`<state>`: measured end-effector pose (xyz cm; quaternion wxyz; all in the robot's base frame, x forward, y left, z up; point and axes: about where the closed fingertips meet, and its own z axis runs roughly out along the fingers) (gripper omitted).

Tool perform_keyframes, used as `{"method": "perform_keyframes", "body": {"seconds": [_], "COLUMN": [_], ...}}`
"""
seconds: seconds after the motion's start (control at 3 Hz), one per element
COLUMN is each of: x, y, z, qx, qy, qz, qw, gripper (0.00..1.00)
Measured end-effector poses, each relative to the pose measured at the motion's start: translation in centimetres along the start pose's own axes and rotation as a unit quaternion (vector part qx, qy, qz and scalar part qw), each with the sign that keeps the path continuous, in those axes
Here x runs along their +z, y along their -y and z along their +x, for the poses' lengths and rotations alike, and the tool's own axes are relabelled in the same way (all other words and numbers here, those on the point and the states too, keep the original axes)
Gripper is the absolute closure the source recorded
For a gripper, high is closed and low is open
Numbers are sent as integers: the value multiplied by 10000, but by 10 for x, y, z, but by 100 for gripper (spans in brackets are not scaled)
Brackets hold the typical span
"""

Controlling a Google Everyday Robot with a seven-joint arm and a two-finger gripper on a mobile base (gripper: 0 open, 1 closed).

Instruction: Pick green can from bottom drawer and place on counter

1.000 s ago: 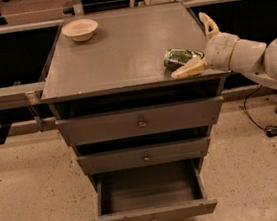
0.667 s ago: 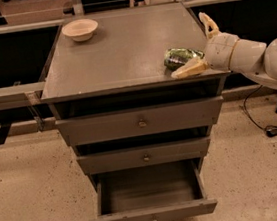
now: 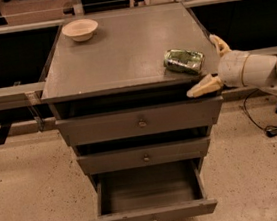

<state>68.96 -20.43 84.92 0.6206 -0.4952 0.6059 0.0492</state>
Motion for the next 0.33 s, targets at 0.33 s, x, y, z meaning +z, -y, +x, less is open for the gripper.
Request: {"method": "perform_keyframes", "body": {"seconds": [0.33], "x": [-31], "y": [-9], "z": [30], "qx": [248], "qy": [-115], "qz": [216], "qw": [9994], "gripper": [0]}}
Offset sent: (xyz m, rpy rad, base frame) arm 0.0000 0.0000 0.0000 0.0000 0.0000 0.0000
